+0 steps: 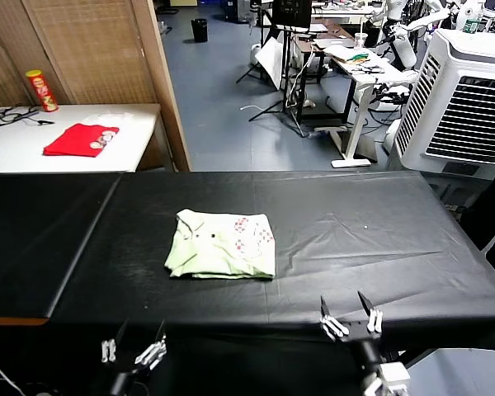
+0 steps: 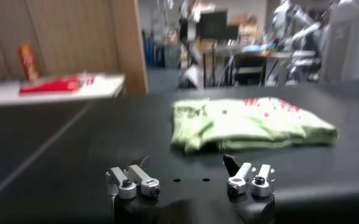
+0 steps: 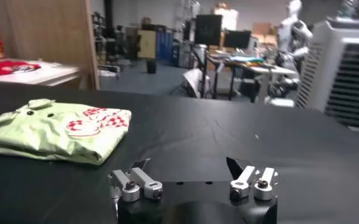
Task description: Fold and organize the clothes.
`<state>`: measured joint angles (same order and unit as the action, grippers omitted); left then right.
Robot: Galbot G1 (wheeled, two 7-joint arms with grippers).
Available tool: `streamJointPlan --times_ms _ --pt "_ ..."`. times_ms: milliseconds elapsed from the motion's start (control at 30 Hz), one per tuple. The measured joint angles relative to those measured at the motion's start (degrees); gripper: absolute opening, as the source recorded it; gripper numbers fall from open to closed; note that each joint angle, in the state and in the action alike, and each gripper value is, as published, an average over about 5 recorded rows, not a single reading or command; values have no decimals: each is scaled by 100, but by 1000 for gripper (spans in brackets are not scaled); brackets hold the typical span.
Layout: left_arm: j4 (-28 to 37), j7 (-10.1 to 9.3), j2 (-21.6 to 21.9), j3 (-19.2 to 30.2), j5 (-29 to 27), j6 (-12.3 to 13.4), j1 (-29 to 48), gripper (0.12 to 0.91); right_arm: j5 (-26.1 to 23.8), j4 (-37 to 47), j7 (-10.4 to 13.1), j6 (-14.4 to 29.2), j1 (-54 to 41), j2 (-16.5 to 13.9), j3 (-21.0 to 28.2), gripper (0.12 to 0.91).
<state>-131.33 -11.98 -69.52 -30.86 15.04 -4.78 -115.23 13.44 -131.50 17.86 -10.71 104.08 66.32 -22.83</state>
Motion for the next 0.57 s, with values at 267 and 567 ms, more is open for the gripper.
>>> streamJointPlan --times_ms 267,567 --pt "-450 -15 5 -167 249 -611 -262 798 224 -462 323 -220 743 -4 -50 798" --pt "-620 9 11 -220 294 -825 -265 798 222 -547 322 -246 890 -1 -58 798"
